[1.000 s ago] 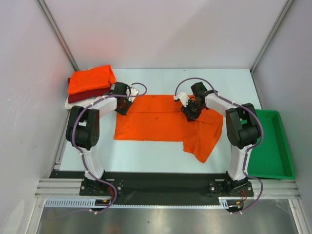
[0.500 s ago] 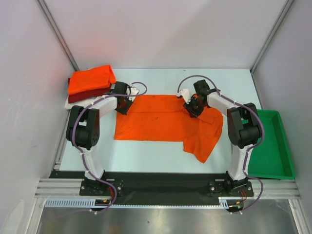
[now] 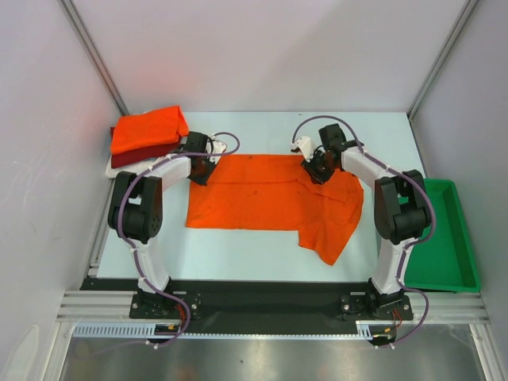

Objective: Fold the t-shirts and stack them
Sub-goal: Fold the tshirt

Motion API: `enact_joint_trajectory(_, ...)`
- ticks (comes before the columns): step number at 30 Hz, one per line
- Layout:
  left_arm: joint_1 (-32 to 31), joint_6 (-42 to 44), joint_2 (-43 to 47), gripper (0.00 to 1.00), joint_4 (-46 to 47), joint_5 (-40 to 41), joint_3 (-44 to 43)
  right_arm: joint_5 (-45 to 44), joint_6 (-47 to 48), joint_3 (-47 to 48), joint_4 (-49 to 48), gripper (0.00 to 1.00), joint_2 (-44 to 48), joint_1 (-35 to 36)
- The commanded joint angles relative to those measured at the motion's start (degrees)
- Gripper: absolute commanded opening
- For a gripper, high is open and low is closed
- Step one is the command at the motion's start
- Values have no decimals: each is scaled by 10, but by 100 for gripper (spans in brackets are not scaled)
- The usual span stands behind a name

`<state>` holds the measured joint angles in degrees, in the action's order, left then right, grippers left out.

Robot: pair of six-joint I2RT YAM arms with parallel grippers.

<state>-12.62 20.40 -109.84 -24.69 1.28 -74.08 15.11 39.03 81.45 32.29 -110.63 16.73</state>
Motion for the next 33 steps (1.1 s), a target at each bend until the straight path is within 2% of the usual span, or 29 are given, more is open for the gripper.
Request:
enact_joint_trajectory(1, 2, -12, 4, 6, 6, -8, -17, 25, 7, 2, 14, 28, 49, 11)
enact_joint_trajectory(7, 2, -12, 2, 6, 4, -8, -15, 91, 2, -28, 47, 28, 71, 47)
enact_joint_trajectory(12, 2, -9, 3, 6, 1, -6, -17, 107, -11, -50, 44, 27, 61, 52)
enact_joint_trajectory(26, 2, -4, -2, 6, -4, 7, -19, 106, -27, -1, 25, 29, -20, 1)
enact_joint_trajectory(33, 2, -6, -13, 6, -7, 7, -26, 94, -28, 13, 21, 28, -23, -18)
